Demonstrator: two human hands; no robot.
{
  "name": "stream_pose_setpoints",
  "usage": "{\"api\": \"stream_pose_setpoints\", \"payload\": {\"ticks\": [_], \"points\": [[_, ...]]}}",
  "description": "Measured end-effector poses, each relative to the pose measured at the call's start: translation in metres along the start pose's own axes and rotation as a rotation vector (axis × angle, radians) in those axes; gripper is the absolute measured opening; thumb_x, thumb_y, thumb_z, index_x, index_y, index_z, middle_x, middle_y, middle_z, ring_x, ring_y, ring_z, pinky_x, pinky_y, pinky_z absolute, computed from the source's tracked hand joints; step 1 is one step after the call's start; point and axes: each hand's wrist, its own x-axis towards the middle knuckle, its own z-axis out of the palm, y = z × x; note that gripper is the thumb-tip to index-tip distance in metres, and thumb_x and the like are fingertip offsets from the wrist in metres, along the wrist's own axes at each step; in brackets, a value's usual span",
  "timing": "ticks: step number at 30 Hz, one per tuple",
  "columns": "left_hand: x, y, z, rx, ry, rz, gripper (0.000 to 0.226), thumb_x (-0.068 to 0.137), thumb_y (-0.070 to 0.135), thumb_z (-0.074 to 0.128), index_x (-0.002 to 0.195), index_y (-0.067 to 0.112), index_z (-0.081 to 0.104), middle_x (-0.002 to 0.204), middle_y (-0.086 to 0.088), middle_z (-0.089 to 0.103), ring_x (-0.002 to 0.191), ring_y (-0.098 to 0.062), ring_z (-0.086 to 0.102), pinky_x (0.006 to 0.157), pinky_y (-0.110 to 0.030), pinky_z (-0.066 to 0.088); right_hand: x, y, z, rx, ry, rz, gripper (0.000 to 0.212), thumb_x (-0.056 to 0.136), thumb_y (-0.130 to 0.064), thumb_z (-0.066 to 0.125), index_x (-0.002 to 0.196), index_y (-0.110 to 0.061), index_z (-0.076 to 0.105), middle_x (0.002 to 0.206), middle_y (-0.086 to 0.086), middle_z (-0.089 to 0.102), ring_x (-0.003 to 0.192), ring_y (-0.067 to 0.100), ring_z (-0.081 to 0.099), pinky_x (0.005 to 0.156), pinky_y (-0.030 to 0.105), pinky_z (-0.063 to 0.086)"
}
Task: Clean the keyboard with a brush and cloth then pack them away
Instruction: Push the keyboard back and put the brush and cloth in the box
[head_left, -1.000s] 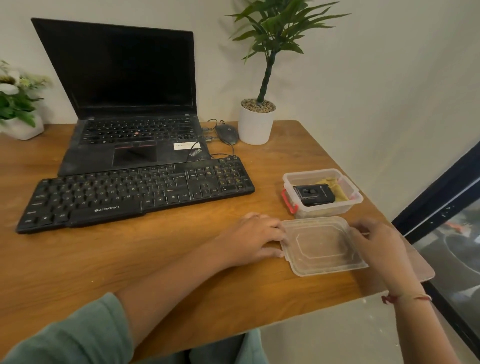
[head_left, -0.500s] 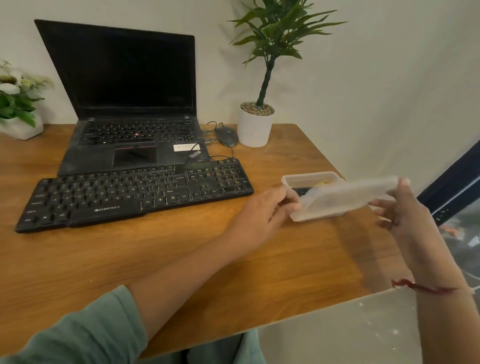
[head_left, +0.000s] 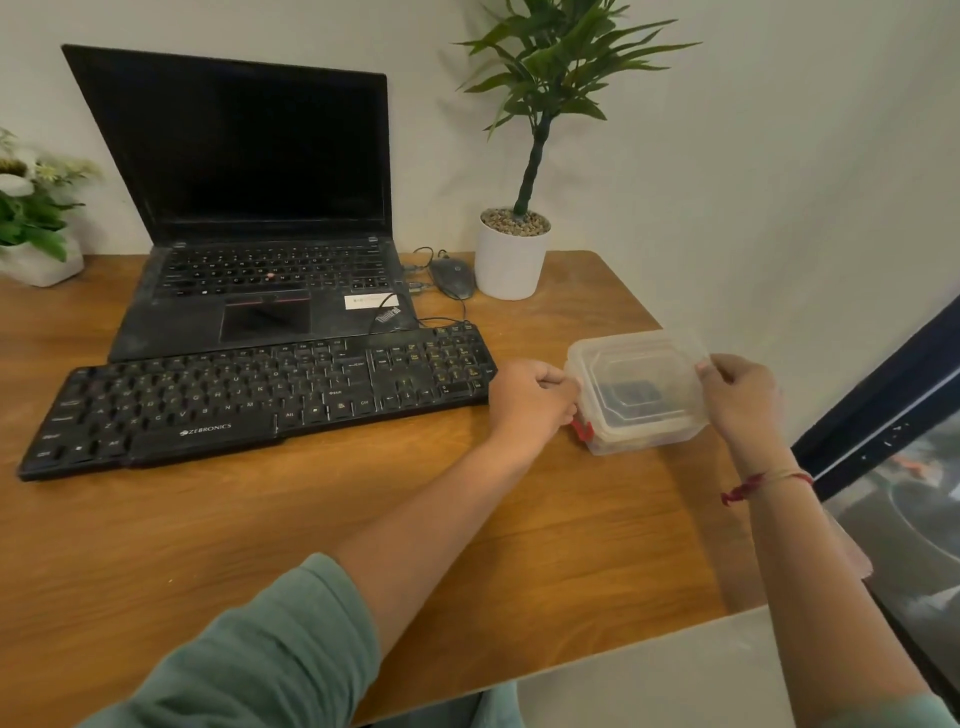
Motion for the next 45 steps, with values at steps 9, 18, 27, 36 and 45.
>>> {"api": "stream_pose_setpoints", "payload": {"ticks": [9,18,27,36,45], "points": [[0.004,-0.008,0.000,-0.061,-0.021,-0.095,0.020,0.084,0.015,0.073,0.102,0.012,0.063,0.078,-0.005,0.068,0.062,-0.011,0.066,0.059,-0.024,0.058,0.009,0.009,0.011,0.025,0.040,0.044,0.031,0.093,-0.018,0.051,0.119,-0.007,0.065,0.107,0.007,0.064,0.092,0.021,0.054,0.081,0.030,0.045],[0.012,-0.009,-0.002,0.003,-0.090,-0.066,0.025,0.086,0.022,0.069,0.108,0.021,0.058,0.090,0.000,0.066,0.069,-0.014,0.067,0.059,-0.023,0.057,0.016,0.022,0.005,0.160,-0.056,0.133,0.026,0.088,-0.024,0.061,0.109,-0.011,0.069,0.103,0.005,0.067,0.094,0.024,0.062,0.080,0.036,0.054],[0.013,-0.009,-0.005,0.176,-0.170,0.066,0.035,0.094,0.034,0.056,0.129,0.025,0.055,0.111,0.006,0.064,0.072,-0.011,0.068,0.053,-0.020,0.051,0.013,0.021,0.001,0.501,-0.202,0.402,0.018,0.088,-0.019,0.064,0.100,-0.006,0.058,0.084,0.004,0.058,0.077,0.021,0.055,0.062,0.031,0.049],[0.017,-0.005,-0.002,0.164,-0.232,0.006,0.038,0.084,0.030,0.070,0.113,0.029,0.046,0.100,0.005,0.065,0.070,-0.010,0.066,0.056,-0.022,0.055,0.012,0.026,-0.002,0.551,-0.169,0.429,0.037,0.079,-0.025,0.075,0.105,-0.003,0.060,0.091,0.006,0.063,0.080,0.020,0.060,0.064,0.028,0.050],[0.014,-0.010,0.002,0.091,-0.218,-0.053,0.045,0.086,0.034,0.069,0.123,0.023,0.046,0.098,0.004,0.063,0.073,-0.013,0.068,0.059,-0.024,0.056,0.007,0.022,0.007,0.744,-0.113,0.462,0.031,0.086,-0.007,0.065,0.116,-0.002,0.059,0.094,0.006,0.065,0.085,0.020,0.063,0.076,0.034,0.055]]}}
